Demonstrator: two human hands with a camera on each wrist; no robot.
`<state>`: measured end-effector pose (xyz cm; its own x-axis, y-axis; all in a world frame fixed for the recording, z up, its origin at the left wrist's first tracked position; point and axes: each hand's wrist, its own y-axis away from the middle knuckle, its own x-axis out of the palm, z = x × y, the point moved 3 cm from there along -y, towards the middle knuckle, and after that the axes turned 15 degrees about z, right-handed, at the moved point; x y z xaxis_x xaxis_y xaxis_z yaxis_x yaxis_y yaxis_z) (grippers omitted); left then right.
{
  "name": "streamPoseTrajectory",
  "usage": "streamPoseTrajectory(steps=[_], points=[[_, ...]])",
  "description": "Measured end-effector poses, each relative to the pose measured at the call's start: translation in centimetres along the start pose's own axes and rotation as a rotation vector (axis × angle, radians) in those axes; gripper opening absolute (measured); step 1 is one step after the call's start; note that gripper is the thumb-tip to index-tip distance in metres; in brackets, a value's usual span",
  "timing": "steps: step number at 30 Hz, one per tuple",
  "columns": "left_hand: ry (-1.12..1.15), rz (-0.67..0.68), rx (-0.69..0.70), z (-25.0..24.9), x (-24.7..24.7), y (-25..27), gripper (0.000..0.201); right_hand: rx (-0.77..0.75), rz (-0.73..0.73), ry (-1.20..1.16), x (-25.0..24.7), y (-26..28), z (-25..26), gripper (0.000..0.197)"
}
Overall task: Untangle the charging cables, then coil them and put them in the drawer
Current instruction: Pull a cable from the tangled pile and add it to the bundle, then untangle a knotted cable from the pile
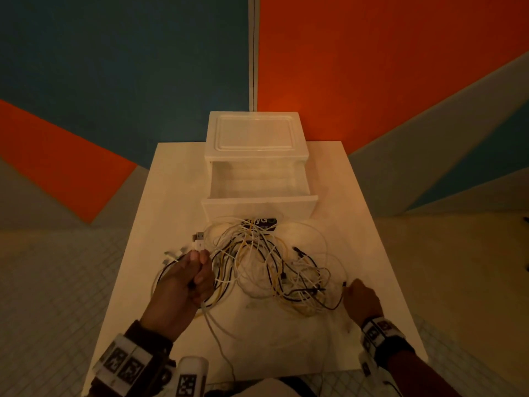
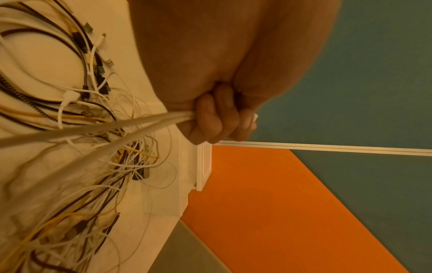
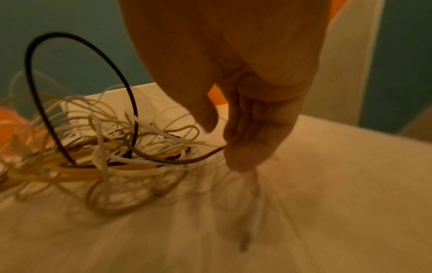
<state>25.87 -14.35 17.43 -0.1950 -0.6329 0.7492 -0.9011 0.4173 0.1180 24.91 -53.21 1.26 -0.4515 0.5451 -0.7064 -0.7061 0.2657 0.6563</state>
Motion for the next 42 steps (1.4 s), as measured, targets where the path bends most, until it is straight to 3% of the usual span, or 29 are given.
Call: streamPoseTrajectory(steps=[3,6,9,11,14,17,23,29,36,42], points=[[-0.041,-0.032,-0.004,0.0,0.4,0.0,0.028,0.104,0.121,-0.045,1.0,-0.2,1.1,0.035],[-0.047,-0.053,0.000,-0.2,0.5,0.1,0.025,0.073,0.002,-0.047,-0.9,1.1,2.3,0.021],[-0.062,-0.070,0.006,-0.6,0.3,0.0,0.024,-0.240,-0.172,-0.368,-5.0,4.3,5.2,0.022],[-0.061,-0.073,0.017,-0.7,0.6,-0.2,0.022,-0.544,-0.128,-0.667,-7.7,8.1,8.9,0.023],[-0.063,-0.069,0.032,-0.8,1.5,-0.9,0.024,-0.909,0.017,-0.646,-9.1,14.3,16.0,0.021],[-0.162,-0.062,0.049,-1.1,2.7,-1.5,0.034,-1.073,0.067,-0.526,-7.6,18.2,21.4,0.015],[-0.333,-0.065,0.104,-1.7,3.9,-1.8,0.034,-0.997,0.149,-0.629,-5.5,19.0,26.8,0.003],[-0.365,-0.031,0.120,-1.5,4.3,-1.8,0.035,-0.932,0.092,-0.723,-4.7,18.5,28.1,0.006],[-0.280,-0.103,0.141,-1.0,3.7,-1.7,0.027,-0.833,0.140,-0.726,-3.6,17.2,28.0,0.028],[-0.383,-0.173,0.209,-1.1,2.9,-1.8,0.026,-0.986,0.278,-0.602,-2.3,16.5,27.2,0.022]])
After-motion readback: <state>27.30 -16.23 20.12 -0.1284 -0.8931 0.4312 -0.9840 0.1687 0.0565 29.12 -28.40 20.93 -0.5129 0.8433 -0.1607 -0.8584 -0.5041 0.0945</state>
